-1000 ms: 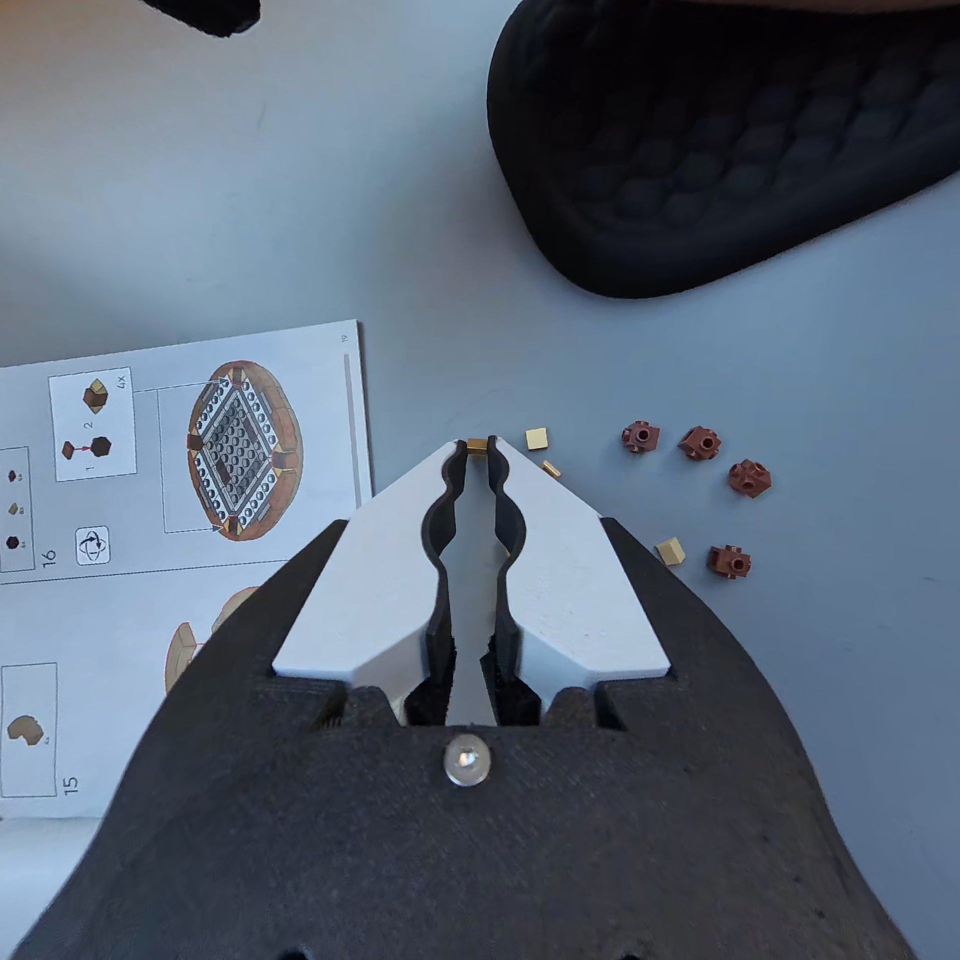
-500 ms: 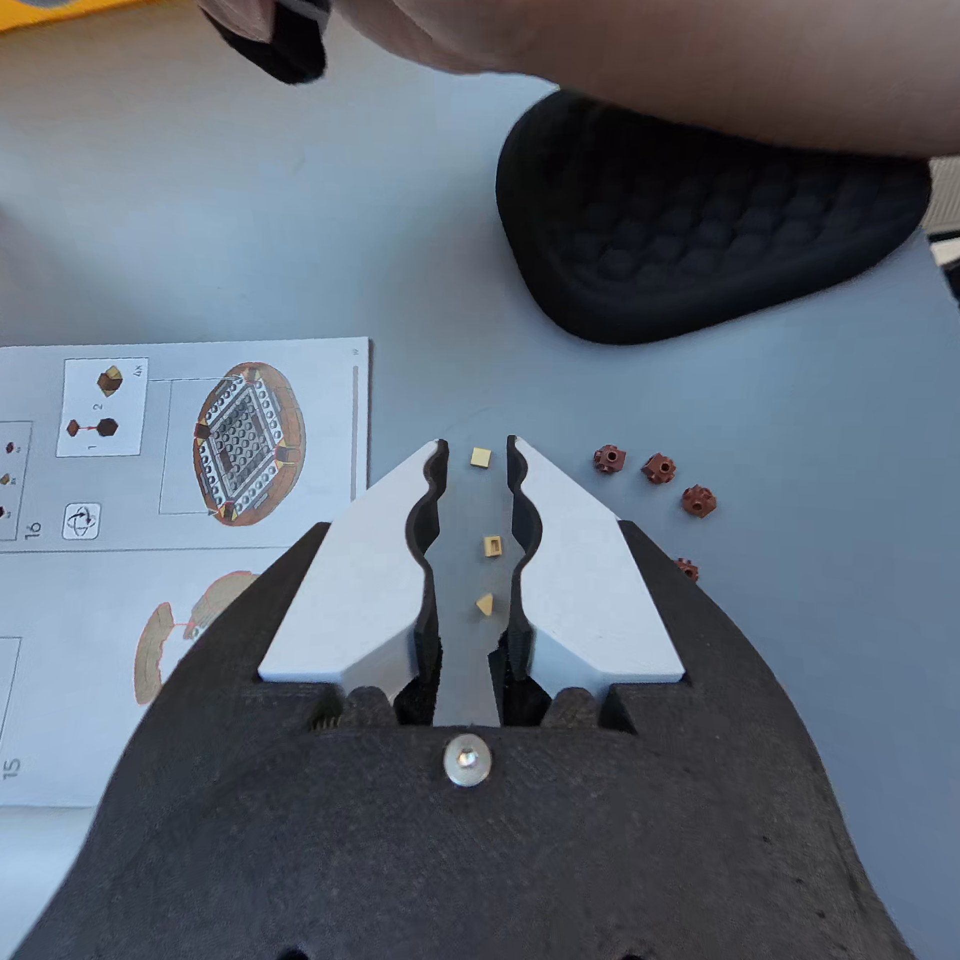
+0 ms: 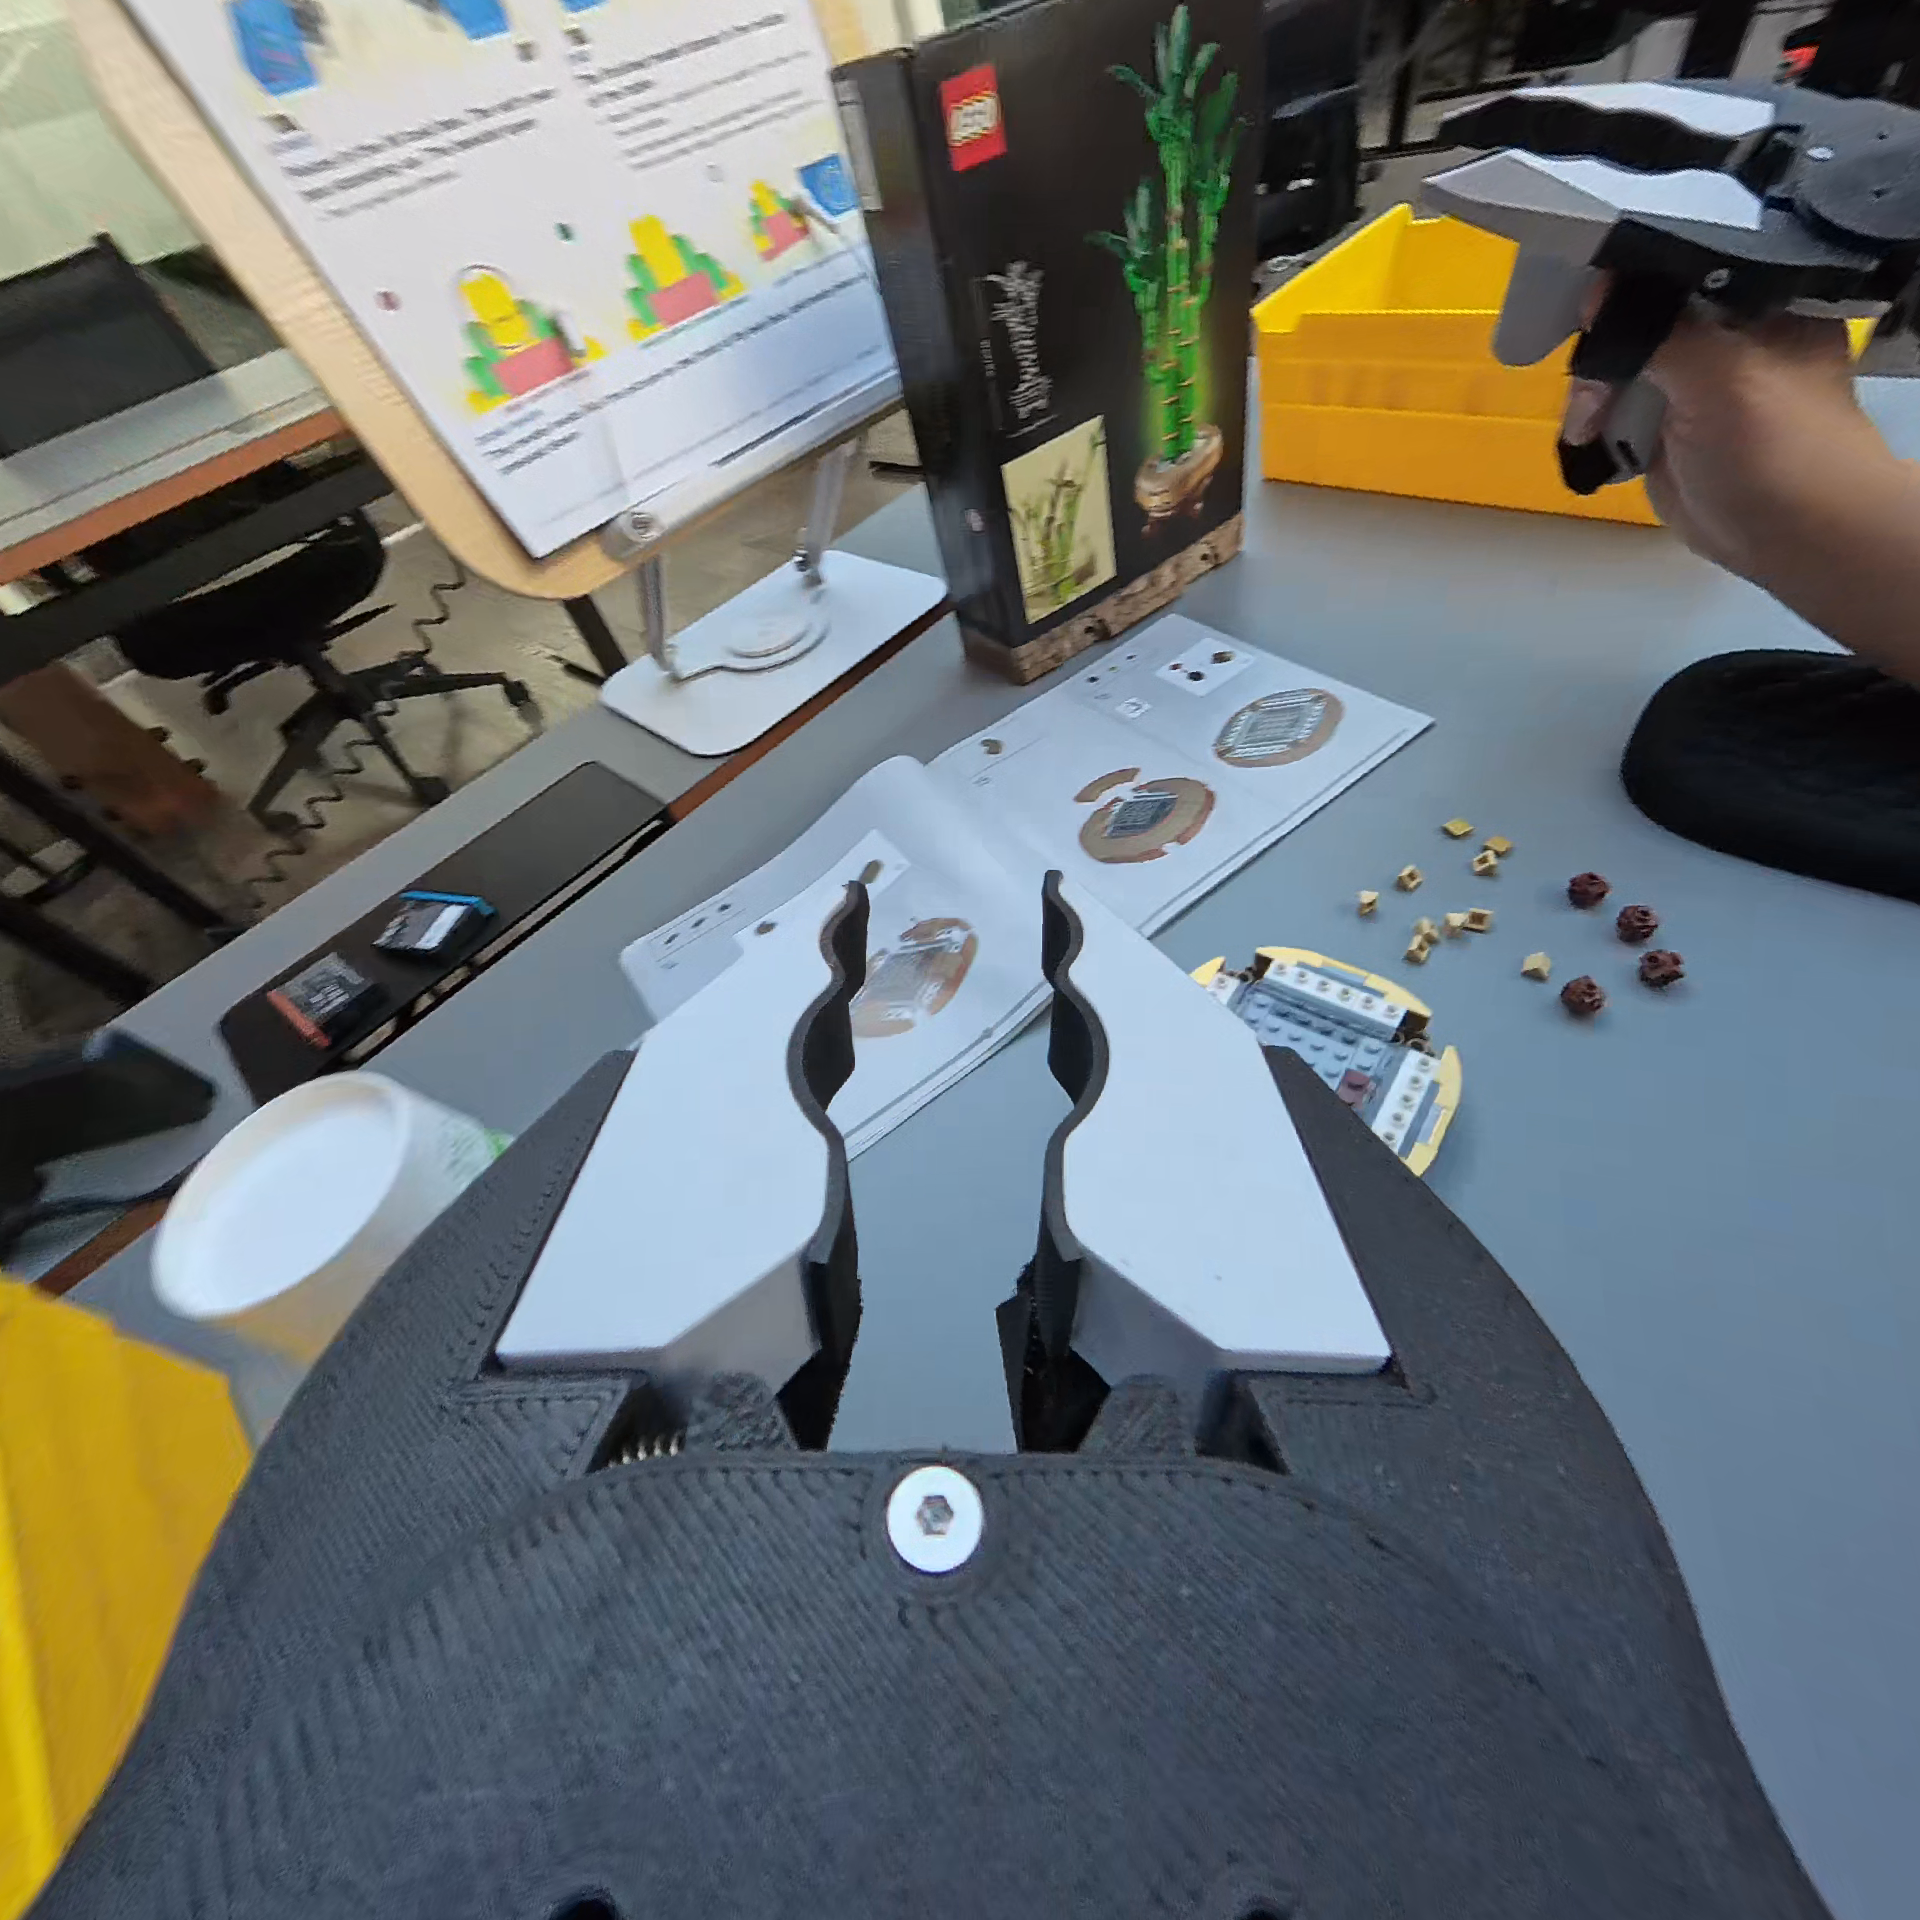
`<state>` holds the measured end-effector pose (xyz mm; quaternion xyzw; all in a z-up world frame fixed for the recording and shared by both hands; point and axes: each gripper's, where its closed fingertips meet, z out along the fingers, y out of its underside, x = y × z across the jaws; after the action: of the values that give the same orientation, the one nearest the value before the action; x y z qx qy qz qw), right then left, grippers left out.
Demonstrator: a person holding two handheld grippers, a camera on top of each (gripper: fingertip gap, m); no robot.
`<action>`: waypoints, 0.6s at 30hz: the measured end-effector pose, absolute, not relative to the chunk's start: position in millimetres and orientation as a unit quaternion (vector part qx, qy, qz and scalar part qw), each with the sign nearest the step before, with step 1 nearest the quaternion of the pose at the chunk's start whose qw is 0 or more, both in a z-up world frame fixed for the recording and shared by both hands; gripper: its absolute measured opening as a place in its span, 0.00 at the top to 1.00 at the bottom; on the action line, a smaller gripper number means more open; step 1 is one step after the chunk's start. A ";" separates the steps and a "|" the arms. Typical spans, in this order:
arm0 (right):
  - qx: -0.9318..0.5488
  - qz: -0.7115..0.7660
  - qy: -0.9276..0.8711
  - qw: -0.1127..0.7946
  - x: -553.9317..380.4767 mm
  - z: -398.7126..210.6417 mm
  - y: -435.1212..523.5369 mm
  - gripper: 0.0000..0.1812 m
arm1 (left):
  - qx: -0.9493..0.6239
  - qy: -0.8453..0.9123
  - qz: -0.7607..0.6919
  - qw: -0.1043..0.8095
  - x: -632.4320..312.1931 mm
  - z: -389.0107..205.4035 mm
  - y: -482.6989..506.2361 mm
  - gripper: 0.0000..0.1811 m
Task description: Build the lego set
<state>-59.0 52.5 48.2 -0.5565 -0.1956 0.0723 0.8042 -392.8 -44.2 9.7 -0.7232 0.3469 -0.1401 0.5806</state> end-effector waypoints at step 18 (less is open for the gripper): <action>-0.579 0.048 -0.174 0.795 -51.8 30.8 62.3 0.83 | -0.764 0.142 -0.049 0.628 -568.6 35.2 -60.4 0.67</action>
<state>-51.8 62.3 30.8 -0.5786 -0.1737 0.0481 0.7955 -568.6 -60.4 35.2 -0.7637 0.1420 -0.0494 0.6279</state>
